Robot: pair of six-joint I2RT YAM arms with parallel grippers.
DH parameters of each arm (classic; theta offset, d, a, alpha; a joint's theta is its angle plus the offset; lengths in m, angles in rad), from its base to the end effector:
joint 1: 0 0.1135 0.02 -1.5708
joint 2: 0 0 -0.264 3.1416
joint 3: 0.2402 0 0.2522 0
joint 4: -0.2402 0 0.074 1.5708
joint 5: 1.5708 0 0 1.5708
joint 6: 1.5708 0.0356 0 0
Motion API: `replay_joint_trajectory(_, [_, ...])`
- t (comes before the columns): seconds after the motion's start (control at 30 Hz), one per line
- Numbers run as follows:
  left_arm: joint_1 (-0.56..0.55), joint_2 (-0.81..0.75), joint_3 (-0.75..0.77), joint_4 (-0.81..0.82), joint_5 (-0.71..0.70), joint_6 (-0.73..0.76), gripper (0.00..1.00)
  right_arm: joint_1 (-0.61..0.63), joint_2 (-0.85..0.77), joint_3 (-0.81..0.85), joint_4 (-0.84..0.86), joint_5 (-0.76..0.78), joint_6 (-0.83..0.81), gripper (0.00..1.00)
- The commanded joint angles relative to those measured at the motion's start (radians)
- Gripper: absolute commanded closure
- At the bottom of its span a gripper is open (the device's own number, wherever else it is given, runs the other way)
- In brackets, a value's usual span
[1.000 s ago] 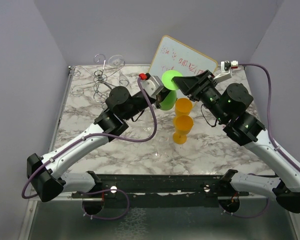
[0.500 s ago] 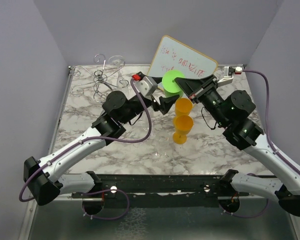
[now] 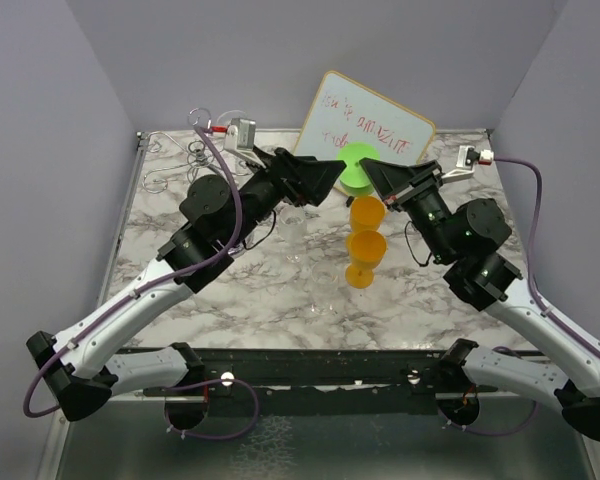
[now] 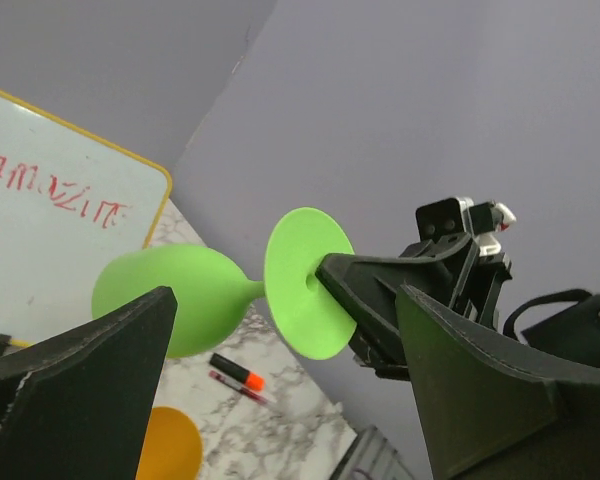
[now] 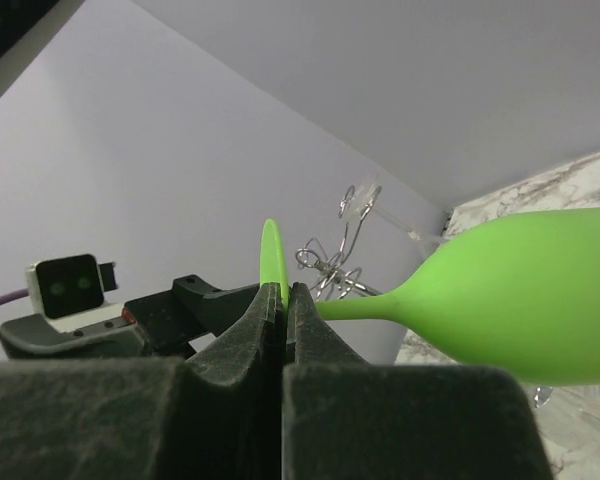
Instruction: Place the wine glass upside down on the wine glass rack
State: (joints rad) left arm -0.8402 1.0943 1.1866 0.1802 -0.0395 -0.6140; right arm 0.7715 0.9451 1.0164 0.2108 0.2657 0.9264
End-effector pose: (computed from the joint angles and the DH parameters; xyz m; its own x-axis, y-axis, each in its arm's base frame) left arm 0.1631 -0.1799 0.4599 -0.2673 -0.5643 -0.7811 0.6910 0.4527 -0.5636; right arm 0.1567 0.1394 0.4349 -0.2734 0.8102 -0.5185 -0.4551 0.3660 0.8118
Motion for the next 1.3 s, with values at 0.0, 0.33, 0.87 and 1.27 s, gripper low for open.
replay_joint_trajectory(0.0, [-0.004,0.044,0.091,-0.139,-0.081,-0.219,0.11,0.004,-0.03,-0.017,0.1,-0.022,-0.03,0.99])
replay_joint_trajectory(0.33, [-0.001,0.125,0.177,-0.161,0.036,-0.22,0.42,0.005,-0.033,-0.014,0.106,-0.076,-0.044,0.99])
replay_joint_trajectory(0.87, [0.081,0.099,0.131,-0.098,0.178,-0.259,1.0,0.005,0.017,0.041,0.014,-0.114,-0.043,0.98])
replay_joint_trajectory(1.27, [0.139,0.071,0.141,-0.01,0.257,-0.131,1.0,0.004,-0.06,-0.005,0.007,-0.021,-0.096,0.31])
